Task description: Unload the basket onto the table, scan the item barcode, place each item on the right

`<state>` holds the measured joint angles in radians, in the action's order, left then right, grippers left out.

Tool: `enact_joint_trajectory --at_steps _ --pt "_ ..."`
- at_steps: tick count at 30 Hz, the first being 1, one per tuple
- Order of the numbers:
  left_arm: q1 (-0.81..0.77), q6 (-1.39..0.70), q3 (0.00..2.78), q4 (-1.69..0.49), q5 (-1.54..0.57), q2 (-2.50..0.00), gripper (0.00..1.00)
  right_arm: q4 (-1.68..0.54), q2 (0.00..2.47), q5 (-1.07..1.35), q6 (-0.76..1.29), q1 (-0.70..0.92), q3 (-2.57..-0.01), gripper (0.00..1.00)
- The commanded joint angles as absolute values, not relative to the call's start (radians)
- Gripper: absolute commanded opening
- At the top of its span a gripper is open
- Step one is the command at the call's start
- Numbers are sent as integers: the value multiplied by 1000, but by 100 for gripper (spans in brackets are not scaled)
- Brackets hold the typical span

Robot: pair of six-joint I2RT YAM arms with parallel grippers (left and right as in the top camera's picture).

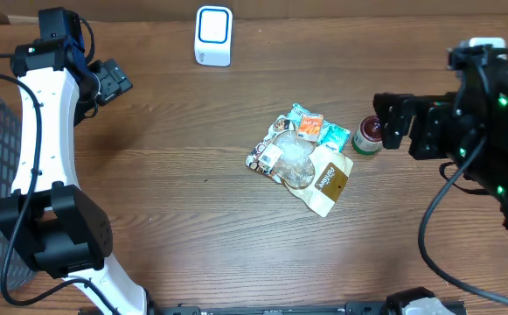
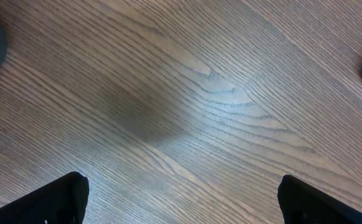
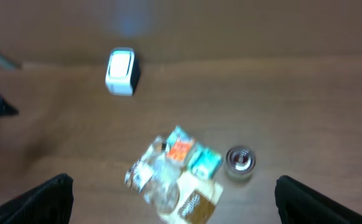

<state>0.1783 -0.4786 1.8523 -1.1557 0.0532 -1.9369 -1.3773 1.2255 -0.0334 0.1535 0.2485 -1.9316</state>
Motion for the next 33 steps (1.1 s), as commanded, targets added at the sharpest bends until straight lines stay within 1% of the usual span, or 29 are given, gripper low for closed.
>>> enact_joint_trajectory --at_steps 1,6,14,21,26,32,33 --pt "176 -468 1869 -1155 59 -1921 100 -1269 1134 -70 154 216 -1800 100" --pt "176 -468 1869 -1155 59 -1921 100 -970 946 -64 152 162 -1462 100" --pt "176 -468 1869 -1155 59 -1921 99 -451 571 -21 152 83 -833 100" --pt "176 -467 1869 -1155 59 -1921 100 -80 262 54 153 27 -328 100" --pt "176 -467 1869 -1155 59 -1921 100 -4 130 55 153 27 -124 100" --pt "176 -468 1869 -1155 59 -1921 100 -10 36 54 153 27 -5 100" --pt "176 -468 1869 -1155 59 -1921 100 -58 22 56 154 27 -8 100"
